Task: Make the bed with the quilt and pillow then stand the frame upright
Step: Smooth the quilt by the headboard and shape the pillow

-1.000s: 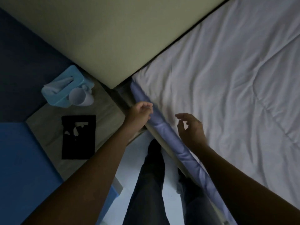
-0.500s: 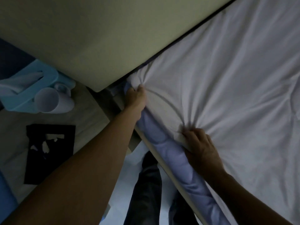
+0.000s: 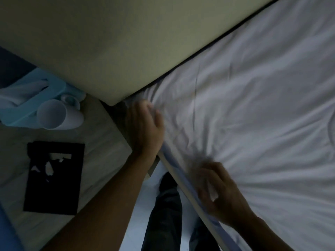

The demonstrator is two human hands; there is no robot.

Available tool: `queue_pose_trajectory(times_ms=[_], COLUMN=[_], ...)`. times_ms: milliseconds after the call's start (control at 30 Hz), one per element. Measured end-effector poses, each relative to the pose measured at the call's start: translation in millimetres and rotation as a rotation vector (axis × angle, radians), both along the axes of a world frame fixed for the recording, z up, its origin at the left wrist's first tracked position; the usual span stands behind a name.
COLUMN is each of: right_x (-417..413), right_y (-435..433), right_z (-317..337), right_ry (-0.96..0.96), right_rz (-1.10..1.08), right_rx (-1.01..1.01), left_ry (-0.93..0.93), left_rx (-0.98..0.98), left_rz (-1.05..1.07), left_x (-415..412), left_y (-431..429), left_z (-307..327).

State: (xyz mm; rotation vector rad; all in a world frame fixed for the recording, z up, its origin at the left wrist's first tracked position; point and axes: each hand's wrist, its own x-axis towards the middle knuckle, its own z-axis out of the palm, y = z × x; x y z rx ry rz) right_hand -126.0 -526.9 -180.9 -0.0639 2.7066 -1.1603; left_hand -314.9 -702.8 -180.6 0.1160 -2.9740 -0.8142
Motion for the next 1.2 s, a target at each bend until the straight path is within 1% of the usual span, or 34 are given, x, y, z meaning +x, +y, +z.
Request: queue_pose_trajectory(times_ms=[33, 67, 133, 200, 233, 300, 400, 467, 500, 667, 733, 767, 800, 867, 900, 967, 1033, 1100, 1133, 1200], right_x=[-1, -3, -11, -20, -22, -23, -16, -9, -4, 13, 16, 15, 13, 5, -2, -17, -31, -35, -32, -19], right_y=[5, 13, 31, 44, 47, 45, 21, 0, -9, -19, -13, -7, 0, 19, 27, 40, 46, 45, 43, 37], right_z=[-2, -6, -16, -25, -28, -35, -41, -44, -45, -38, -30, -26, -22, -19, -20, -24, -32, -41, -45, -50], right_ry=[0.046, 0.068, 0.061, 0.04, 0.035, 0.007, -0.094, -0.14, -0.148, -0.05, 0.009, 0.042, 0.072, 0.096, 0.087, 0.058, 0.012, -0.041, -0.068, -0.109], right_rz=[-0.051, -0.101, -0.162, -0.159, -0.141, -0.123, -0.132, -0.118, -0.1, 0.049, 0.04, -0.006, -0.08, -0.237, -0.287, -0.31, -0.276, -0.243, -0.235, -0.24], right_rx=[0.092, 0.192, 0.361, 0.488, 0.53, 0.582, 0.654, 0.663, 0.657, 0.563, 0.483, 0.436, 0.396, 0.372, 0.398, 0.487, 0.56, 0.623, 0.652, 0.684], left_ry=[0.063, 0.084, 0.054, -0.003, -0.029, -0.082, -0.112, -0.16, -0.215, -0.488, -0.512, -0.476, -0.407, -0.23, -0.15, -0.048, 0.008, 0.041, 0.045, 0.038], left_rx=[-0.031, -0.03, -0.022, -0.142, -0.221, -0.31, -0.286, -0.269, -0.245, -0.107, -0.108, -0.146, -0.199, -0.253, -0.246, -0.206, -0.223, -0.324, -0.356, -0.38], left_rz=[-0.107, -0.208, -0.41, -0.601, -0.67, -0.712, -0.589, -0.448, -0.364, -0.029, 0.064, 0.068, 0.039, -0.094, -0.188, -0.414, -0.686, -0.883, -0.916, -0.895], left_x=[-2, -6, -21, -36, -42, -53, -53, -47, -44, -40, -37, -34, -28, -14, -8, -2, -7, -16, -20, -25], left_y=[5, 12, 25, 29, 29, 23, 20, 28, 33, 43, 31, 23, 15, 8, 9, 19, 31, 34, 31, 20], left_z=[-1, -3, -15, -33, -43, -59, -66, -63, -61, -47, -44, -43, -42, -41, -43, -47, -54, -61, -64, -68])
